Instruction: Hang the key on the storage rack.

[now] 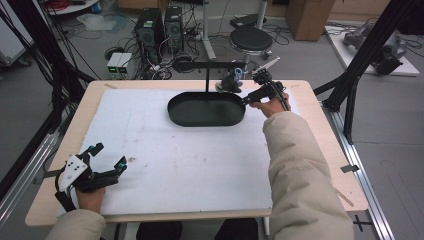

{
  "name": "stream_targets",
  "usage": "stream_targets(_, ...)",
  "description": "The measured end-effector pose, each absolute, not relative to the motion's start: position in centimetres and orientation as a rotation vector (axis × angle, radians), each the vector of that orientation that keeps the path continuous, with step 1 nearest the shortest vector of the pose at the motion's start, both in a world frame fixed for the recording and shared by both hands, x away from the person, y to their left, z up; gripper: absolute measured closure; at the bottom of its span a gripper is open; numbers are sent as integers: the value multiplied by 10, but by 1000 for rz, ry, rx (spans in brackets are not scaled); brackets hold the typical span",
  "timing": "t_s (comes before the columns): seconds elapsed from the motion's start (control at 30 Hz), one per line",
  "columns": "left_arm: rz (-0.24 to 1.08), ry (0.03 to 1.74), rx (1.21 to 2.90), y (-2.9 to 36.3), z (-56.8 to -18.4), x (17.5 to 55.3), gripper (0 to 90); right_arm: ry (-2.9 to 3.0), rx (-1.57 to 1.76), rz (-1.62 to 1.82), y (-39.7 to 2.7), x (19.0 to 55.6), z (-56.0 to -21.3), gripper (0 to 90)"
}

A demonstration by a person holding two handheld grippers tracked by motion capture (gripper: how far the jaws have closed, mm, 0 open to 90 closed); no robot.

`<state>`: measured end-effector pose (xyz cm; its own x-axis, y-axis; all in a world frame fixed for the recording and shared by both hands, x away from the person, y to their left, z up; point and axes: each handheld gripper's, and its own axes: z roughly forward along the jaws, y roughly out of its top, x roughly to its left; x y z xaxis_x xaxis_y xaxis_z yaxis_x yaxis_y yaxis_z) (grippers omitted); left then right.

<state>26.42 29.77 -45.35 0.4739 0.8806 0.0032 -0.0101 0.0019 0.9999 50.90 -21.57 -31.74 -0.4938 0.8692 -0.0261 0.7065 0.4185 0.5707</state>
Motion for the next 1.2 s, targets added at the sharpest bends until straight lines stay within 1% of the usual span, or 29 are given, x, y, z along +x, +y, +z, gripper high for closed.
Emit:
stream_targets(0.03, 844, 832, 1395, 298, -453, 264, 55, 2364, 1309, 758, -220, 497, -306, 6)
stream_targets(0.07, 843, 832, 1392, 297, -454, 264, 55, 2364, 1309, 758, -220, 497, -306, 6)
stream_targets(0.17, 846, 831, 1394, 297, -454, 264, 55, 2339, 1214, 929, -234, 472, -288, 7)
stream_targets(0.27, 846, 831, 1393, 297, -454, 264, 55, 2300, 1156, 1062, -252, 450, -282, 7)
stream_targets(0.4, 845, 833, 1393, 297, -454, 264, 55, 2239, 1085, 1210, -274, 424, -286, 7)
stream_targets(0.6, 848, 831, 1391, 297, -454, 264, 55, 2100, 1002, 1392, -304, 391, -315, 7)
stream_targets(0.9, 851, 830, 1400, 297, -453, 264, 55, 2000, 863, 1559, -334, 353, -365, 6)
stream_targets(1.2, 863, 826, 1406, 296, -453, 263, 55, 1928, 791, 1612, -342, 331, -407, 6)
